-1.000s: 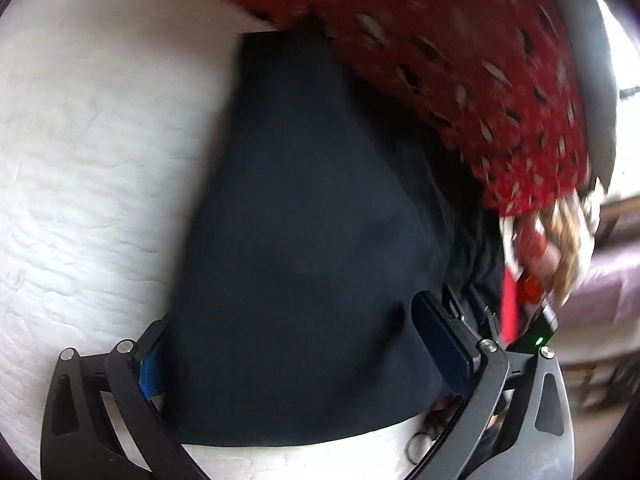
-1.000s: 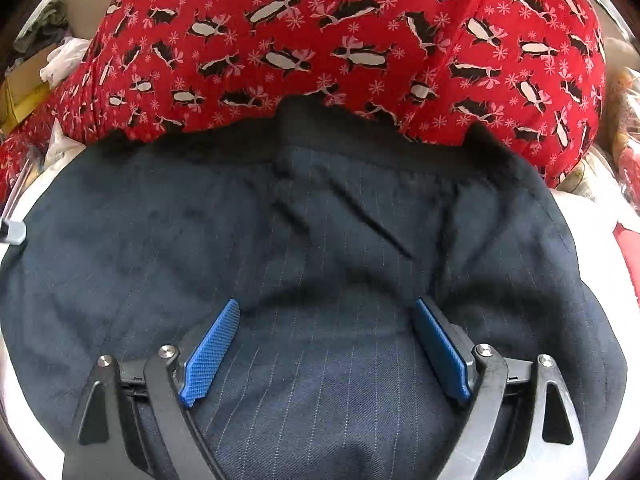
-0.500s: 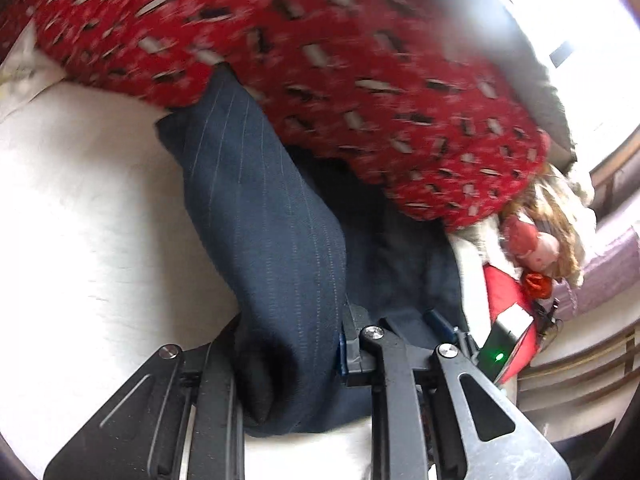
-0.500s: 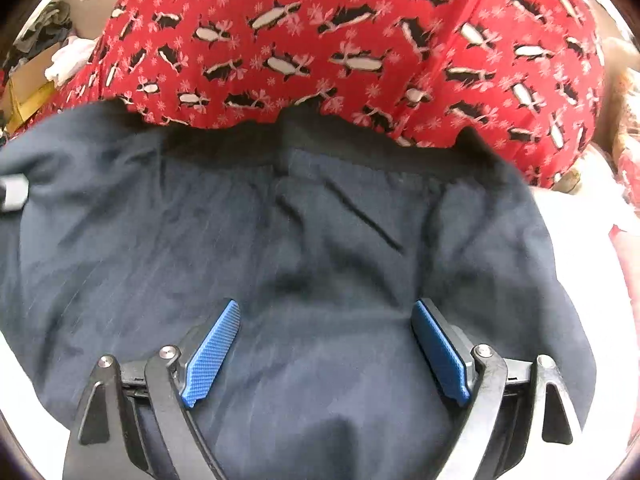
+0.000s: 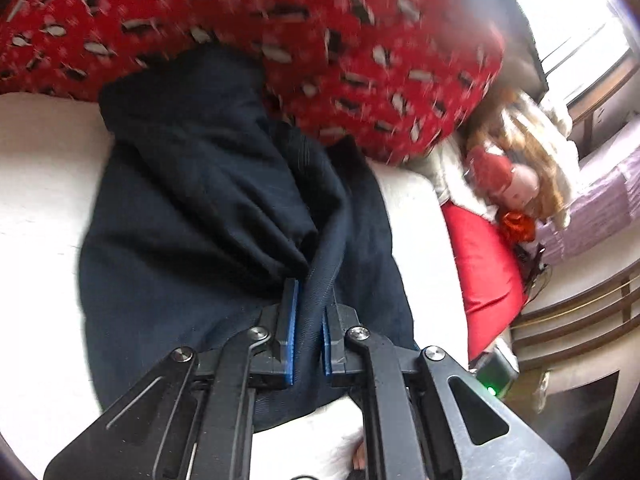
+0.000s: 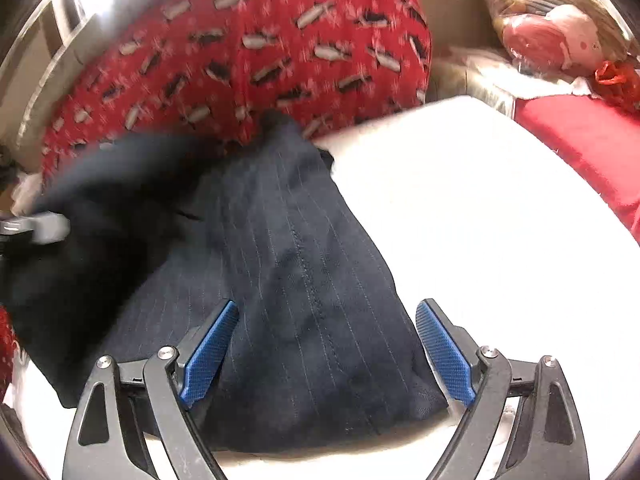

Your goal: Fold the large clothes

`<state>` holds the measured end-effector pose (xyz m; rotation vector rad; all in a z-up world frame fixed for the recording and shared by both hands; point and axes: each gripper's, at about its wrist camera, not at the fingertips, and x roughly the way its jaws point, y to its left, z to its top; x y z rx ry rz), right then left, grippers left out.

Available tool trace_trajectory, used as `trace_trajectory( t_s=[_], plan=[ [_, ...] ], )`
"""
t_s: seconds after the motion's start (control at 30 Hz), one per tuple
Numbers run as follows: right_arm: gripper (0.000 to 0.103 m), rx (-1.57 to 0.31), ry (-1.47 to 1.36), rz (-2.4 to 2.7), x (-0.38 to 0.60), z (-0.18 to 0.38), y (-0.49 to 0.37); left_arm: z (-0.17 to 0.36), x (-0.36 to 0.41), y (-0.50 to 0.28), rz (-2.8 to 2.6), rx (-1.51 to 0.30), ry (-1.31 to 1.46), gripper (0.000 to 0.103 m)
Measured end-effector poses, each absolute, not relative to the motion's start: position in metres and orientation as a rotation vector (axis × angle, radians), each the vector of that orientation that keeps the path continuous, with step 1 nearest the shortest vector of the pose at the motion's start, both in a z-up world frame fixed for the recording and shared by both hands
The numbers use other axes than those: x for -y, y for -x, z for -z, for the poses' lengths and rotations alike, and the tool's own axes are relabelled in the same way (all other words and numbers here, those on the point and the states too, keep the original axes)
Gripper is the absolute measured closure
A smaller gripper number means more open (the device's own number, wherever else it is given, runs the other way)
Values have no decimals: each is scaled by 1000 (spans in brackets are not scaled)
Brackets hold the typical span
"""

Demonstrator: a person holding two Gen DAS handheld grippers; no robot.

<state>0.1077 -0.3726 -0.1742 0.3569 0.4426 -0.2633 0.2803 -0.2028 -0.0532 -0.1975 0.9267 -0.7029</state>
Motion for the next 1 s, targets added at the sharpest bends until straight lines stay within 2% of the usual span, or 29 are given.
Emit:
trace_trajectory(
  t_s=[0.17,0.27,0.33,0.4,0.47,0.53,0.57,0.7,0.87,0.9,0.97,1.0],
  plan=[
    [10,-431,-373,244,375,176,-109,80,211,-290,681,-1026,231,96],
    [9,-423,-384,235,376,176,-107,82,201,-287,711,-1060,280,92],
    [10,-415,-405,222,380,175,-103,74,190,-276,763,-1056,274,81],
    [12,-408,-436,236,386,171,-97,63,172,-263,811,-1030,295,80],
    [12,-343,-466,309,393,156,-82,52,144,-251,852,-982,345,75],
    [10,-265,-489,283,396,137,-71,44,110,-244,822,-903,404,53],
    [10,-253,-498,240,394,127,-73,43,97,-245,755,-867,407,49],
    [8,-386,-495,-60,370,98,-122,66,76,-263,522,-894,345,49],
    [9,-634,-448,-114,327,100,-206,120,75,-269,517,-1026,404,49],
    [14,-662,-408,-126,317,102,-214,125,74,-268,528,-1034,428,49],
    [88,-664,-247,-118,292,96,-221,127,70,-265,555,-1042,461,49],
    [88,-619,-198,-113,287,87,-214,123,68,-261,567,-1040,461,49]
  ],
)
